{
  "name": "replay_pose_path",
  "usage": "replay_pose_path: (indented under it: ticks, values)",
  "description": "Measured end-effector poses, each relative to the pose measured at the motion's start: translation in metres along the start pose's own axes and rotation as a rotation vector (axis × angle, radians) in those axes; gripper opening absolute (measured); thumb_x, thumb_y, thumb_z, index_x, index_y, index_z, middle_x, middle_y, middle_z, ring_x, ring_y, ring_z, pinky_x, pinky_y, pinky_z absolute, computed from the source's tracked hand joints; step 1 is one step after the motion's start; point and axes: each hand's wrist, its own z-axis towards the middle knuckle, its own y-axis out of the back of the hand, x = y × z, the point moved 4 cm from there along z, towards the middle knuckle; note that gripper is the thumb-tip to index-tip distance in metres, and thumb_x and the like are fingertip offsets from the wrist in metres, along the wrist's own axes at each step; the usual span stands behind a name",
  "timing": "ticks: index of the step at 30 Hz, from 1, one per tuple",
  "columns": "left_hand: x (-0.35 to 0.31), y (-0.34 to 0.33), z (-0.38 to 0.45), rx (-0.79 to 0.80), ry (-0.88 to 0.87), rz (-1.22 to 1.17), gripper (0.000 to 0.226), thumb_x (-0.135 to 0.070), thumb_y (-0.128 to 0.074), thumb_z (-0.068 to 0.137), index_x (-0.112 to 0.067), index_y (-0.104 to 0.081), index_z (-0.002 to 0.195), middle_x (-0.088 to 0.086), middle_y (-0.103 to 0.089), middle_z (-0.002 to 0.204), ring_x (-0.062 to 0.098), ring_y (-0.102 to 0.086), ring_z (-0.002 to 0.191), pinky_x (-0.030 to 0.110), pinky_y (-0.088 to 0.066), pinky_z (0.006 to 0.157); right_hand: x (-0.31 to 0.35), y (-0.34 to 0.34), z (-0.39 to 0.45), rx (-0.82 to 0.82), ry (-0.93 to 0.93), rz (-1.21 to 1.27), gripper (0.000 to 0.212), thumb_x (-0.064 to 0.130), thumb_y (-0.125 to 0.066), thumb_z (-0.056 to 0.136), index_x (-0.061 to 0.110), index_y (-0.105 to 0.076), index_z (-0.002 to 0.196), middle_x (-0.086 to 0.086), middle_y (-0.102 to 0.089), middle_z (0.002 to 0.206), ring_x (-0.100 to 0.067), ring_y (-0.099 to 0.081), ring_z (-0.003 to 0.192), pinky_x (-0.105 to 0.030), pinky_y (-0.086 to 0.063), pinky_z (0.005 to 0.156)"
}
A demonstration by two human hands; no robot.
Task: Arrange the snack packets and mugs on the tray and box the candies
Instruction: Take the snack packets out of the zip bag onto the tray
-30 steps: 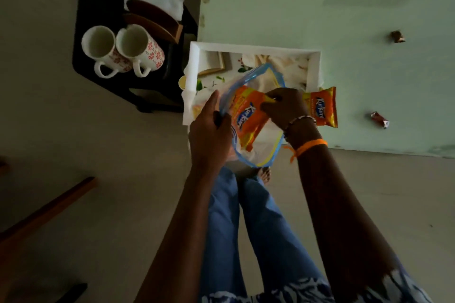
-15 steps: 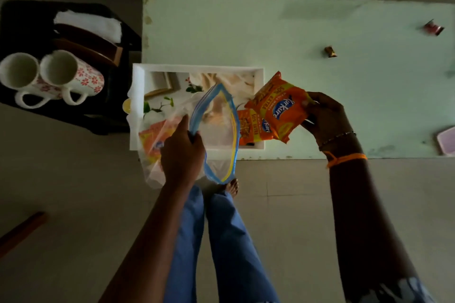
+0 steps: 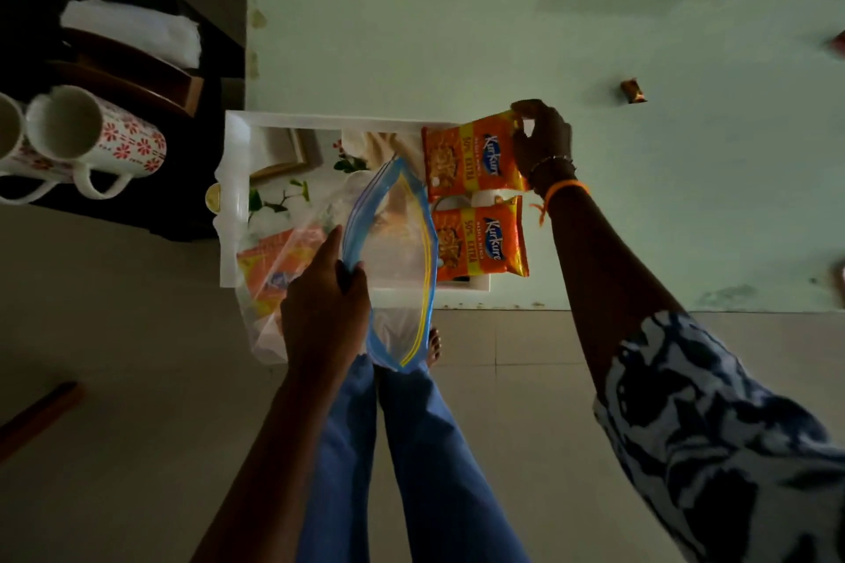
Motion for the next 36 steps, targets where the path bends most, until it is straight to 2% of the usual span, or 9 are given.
replay_pose_path:
  ticks: [3,8,12,22,26,29,31,33,36]
  values:
    - [-0.002,0.000,0.001,-0.005,0.009,-0.023,0.048,-0.018,-0.052,0.089,-0.016,-0.042,0.136,0.015,-0.067,0.113,0.029,-0.061,0.104,0.036,-0.045,0.089,0.001,-0.012,-0.019,-0.075,0.160,-0.228,0.046,0.010,-0.051,0.084,0.018,-0.048,0.129,-0.009,-0.044,0.140,-0.035,-0.034,0.128,-0.044,-0.035,0.099]
    - [-0.004,0.001,0.004,-0.013,-0.003,-0.046,0.047,-0.017,-0.053,0.089,-0.016,-0.044,0.135,0.015,-0.067,0.113,0.029,-0.061,0.106,0.035,-0.045,0.089,0.003,-0.072,-0.057,0.403,0.515,-0.639,0.071,0.041,-0.056,0.085,0.033,-0.019,0.145,-0.002,-0.001,0.159,-0.037,0.008,0.145,-0.062,0.005,0.113]
    - [-0.002,0.004,0.007,-0.036,0.000,-0.064,0.047,-0.017,-0.053,0.089,-0.015,-0.044,0.135,0.014,-0.064,0.119,0.028,-0.058,0.111,0.029,-0.040,0.089,-0.013,-0.087,-0.063,0.434,0.498,-0.806,0.089,0.051,-0.060,0.079,0.035,-0.005,0.146,-0.003,0.011,0.159,-0.038,0.015,0.143,-0.067,0.006,0.110]
    - [0.008,0.017,0.005,-0.040,0.010,-0.196,0.046,-0.013,-0.054,0.088,-0.015,-0.045,0.134,0.009,-0.058,0.130,0.021,-0.054,0.117,0.020,-0.038,0.095,0.000,-0.075,-0.090,0.347,0.330,-0.732,0.077,0.050,-0.053,0.085,0.031,-0.011,0.146,-0.005,0.009,0.159,-0.041,0.013,0.143,-0.068,0.004,0.110]
    - [0.027,0.039,-0.002,-0.113,0.035,-0.269,0.048,-0.006,-0.049,0.086,-0.018,-0.048,0.132,0.009,-0.059,0.128,0.019,-0.057,0.111,0.037,-0.046,0.097,0.054,-0.034,-0.118,0.109,0.345,-0.360,0.054,0.033,-0.052,0.085,0.015,-0.041,0.134,-0.019,-0.027,0.150,-0.040,-0.024,0.138,-0.045,-0.017,0.114]
    - [0.041,0.057,-0.010,-0.199,-0.001,-0.262,0.046,-0.004,-0.049,0.083,-0.015,-0.053,0.128,0.012,-0.065,0.115,0.010,-0.059,0.091,0.021,-0.044,0.076,0.106,0.001,-0.170,-0.227,0.482,0.158,0.018,0.013,-0.049,0.077,0.005,-0.061,0.088,-0.021,-0.062,0.099,-0.032,-0.059,0.084,-0.025,-0.036,0.069]
    - [0.050,0.067,-0.014,-0.218,-0.017,-0.234,0.047,-0.005,-0.048,0.082,-0.014,-0.053,0.128,0.018,-0.067,0.108,0.022,-0.063,0.091,0.023,-0.044,0.073,0.130,-0.008,-0.204,-0.123,0.513,0.233,0.014,0.010,-0.049,0.079,0.005,-0.062,0.079,-0.016,-0.066,0.083,-0.030,-0.061,0.072,-0.027,-0.040,0.060]
    - [0.057,0.075,-0.018,-0.227,-0.020,-0.273,0.047,-0.003,-0.049,0.082,-0.013,-0.053,0.128,0.017,-0.068,0.108,0.022,-0.064,0.092,0.017,-0.045,0.073,0.141,-0.047,-0.219,0.192,0.446,0.124,0.019,0.009,-0.047,0.084,0.002,-0.064,0.088,-0.020,-0.069,0.090,-0.036,-0.064,0.083,-0.036,-0.050,0.069]
    - [0.062,0.085,-0.024,-0.247,-0.024,-0.354,0.047,-0.001,-0.051,0.083,-0.012,-0.051,0.129,-0.007,-0.064,0.102,-0.009,-0.059,0.083,0.003,-0.044,0.070,0.139,-0.115,-0.219,0.574,0.284,-0.168,0.033,0.009,-0.045,0.088,0.004,-0.051,0.120,-0.025,-0.057,0.121,-0.042,-0.053,0.113,-0.043,-0.044,0.092]
